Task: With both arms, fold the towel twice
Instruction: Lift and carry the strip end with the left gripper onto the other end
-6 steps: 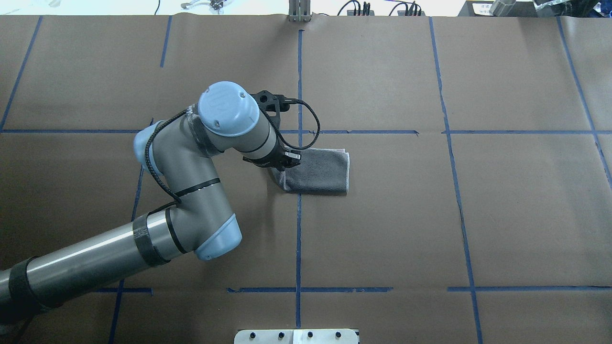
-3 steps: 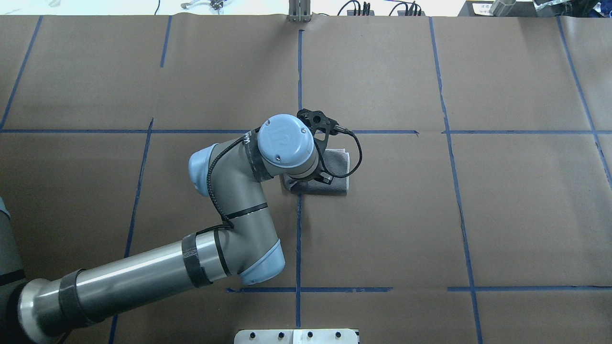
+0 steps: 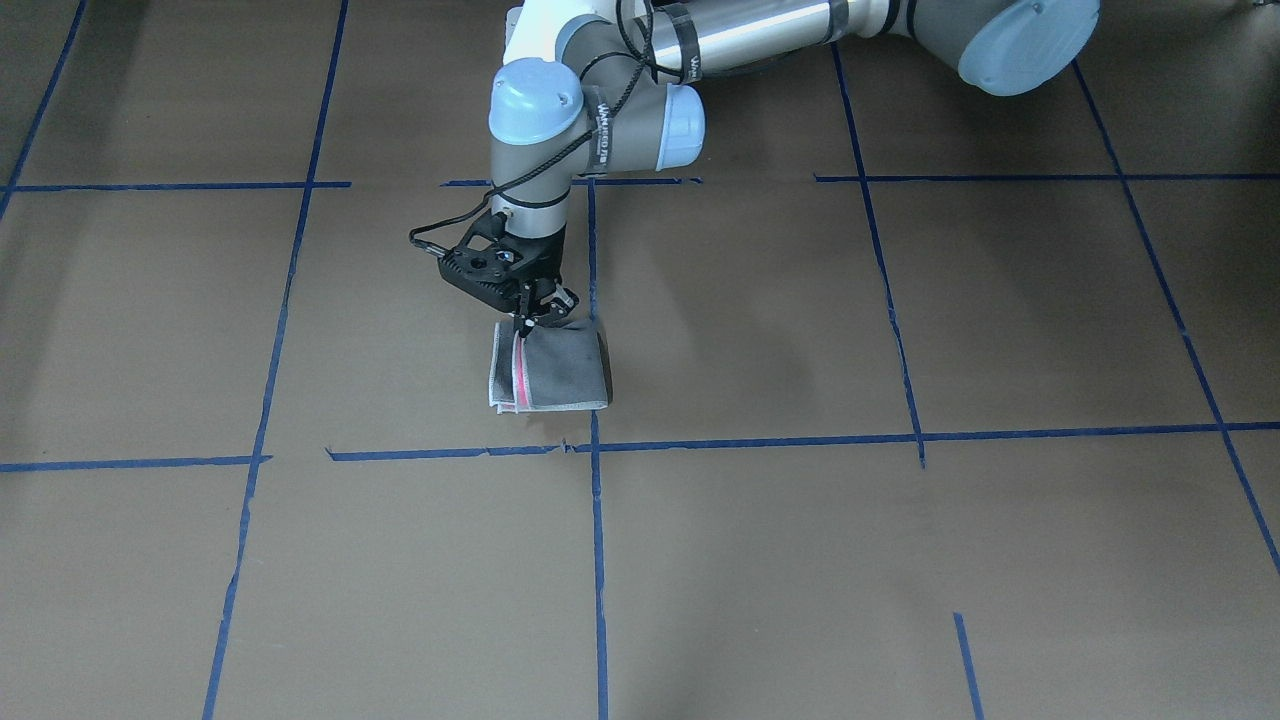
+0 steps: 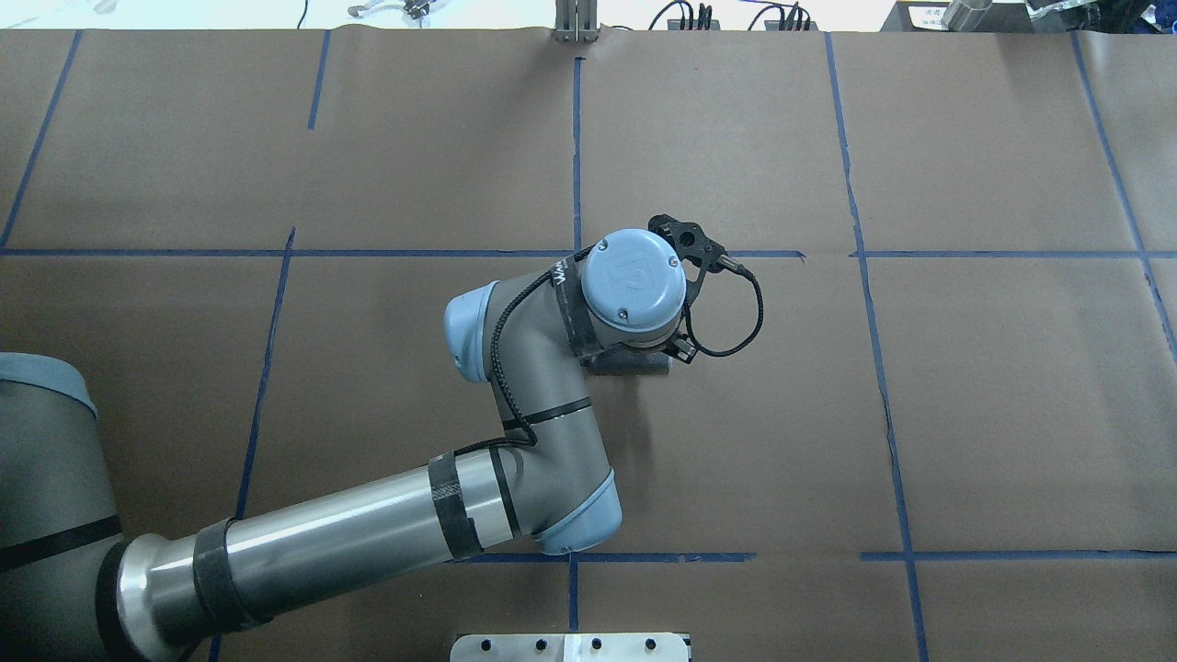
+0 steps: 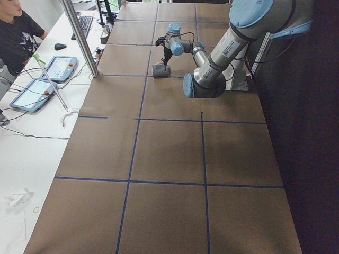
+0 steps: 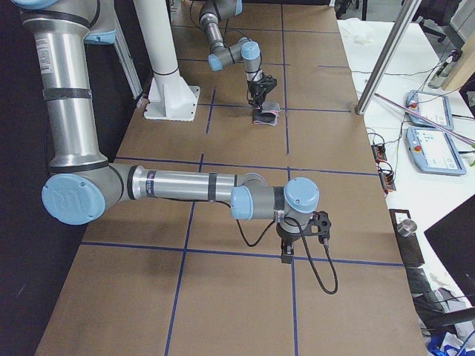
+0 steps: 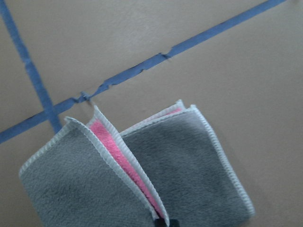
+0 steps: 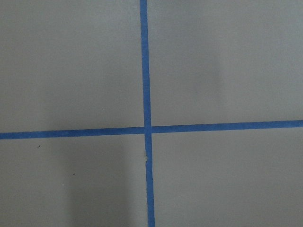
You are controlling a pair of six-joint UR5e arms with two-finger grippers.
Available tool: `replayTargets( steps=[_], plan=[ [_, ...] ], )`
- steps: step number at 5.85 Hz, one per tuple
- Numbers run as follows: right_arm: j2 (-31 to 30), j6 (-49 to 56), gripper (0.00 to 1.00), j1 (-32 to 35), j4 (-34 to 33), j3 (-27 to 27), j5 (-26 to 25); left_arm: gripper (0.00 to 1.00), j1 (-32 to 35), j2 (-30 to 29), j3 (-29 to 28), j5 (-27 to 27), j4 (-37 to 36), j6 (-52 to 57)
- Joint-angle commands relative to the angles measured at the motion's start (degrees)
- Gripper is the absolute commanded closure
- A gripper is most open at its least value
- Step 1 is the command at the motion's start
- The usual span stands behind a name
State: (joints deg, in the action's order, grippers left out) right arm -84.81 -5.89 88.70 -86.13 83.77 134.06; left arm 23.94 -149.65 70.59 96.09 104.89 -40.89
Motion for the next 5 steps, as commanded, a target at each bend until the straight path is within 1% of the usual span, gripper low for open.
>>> replayTargets(
  steps=[1, 2, 3, 4, 5],
  plan=[
    [-0.2, 0.0, 0.0, 0.1, 0.0, -0.1, 0.1, 1.0, -1.0, -1.5, -1.5, -0.7, 0.2, 1.6],
    [0.1, 0.0, 0.0, 0.2, -0.9, 0.2, 0.1, 0.77, -1.1, -1.4, -1.5, -0.7, 1.5, 1.4],
    [0.2, 0.0, 0.0, 0.1, -1.0, 0.3, 0.1, 0.1, -1.0, -1.0, -1.4, -0.7, 2.5, -0.7],
    [0.5, 0.0, 0.0, 0.1, -1.2, 0.3, 0.1, 0.0, -0.9, 0.4, -1.1, -0.6, 5.9, -1.4],
    [0.8, 0.0, 0.0, 0.0, -1.2, 0.1, 0.0, 0.0, 0.0, 1.5, -0.2, -0.4, 6.9, -1.1]
  ],
)
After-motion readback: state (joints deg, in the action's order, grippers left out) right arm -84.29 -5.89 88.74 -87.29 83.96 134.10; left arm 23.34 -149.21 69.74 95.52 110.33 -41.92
